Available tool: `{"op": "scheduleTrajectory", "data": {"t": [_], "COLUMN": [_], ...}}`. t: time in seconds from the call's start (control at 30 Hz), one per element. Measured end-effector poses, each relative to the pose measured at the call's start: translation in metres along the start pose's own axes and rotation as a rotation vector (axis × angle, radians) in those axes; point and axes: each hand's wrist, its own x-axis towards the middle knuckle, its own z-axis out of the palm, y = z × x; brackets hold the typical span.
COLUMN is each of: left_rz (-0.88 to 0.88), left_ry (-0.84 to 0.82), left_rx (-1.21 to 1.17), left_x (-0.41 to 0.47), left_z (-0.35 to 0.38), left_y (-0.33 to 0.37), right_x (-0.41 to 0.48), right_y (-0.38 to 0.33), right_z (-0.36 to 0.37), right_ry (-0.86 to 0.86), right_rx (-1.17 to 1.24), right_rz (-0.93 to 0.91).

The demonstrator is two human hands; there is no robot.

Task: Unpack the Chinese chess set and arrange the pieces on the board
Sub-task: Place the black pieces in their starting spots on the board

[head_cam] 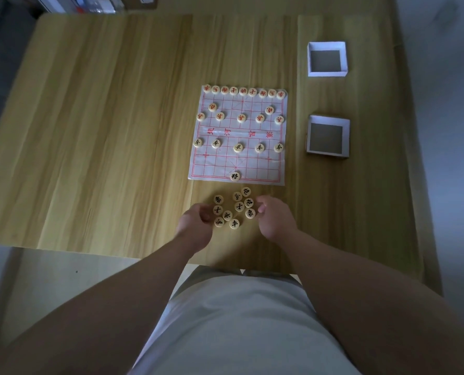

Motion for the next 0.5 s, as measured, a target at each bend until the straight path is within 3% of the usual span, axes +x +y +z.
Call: {"op": "scheduleTrajectory", "data": {"t": [0.13,0.5], "left_rz": [0.022,0.033], "left_ry": [0.052,0.07], "left_rx": [0.136,0.214], "left_x": [-0.0035,-0.0085], "left_z": [-0.0023,0.0072], "left_y": [-0.0028,0.0039], "right_x": [-0.0045,-0.0061], "right_y": [0.0057,0.0066], "right_z": [0.0021,0.0063], "right_ry": [-0.006,0.016], "right_rx": [0.0,-0.004], "right_rz": [0.029,0.035]}}
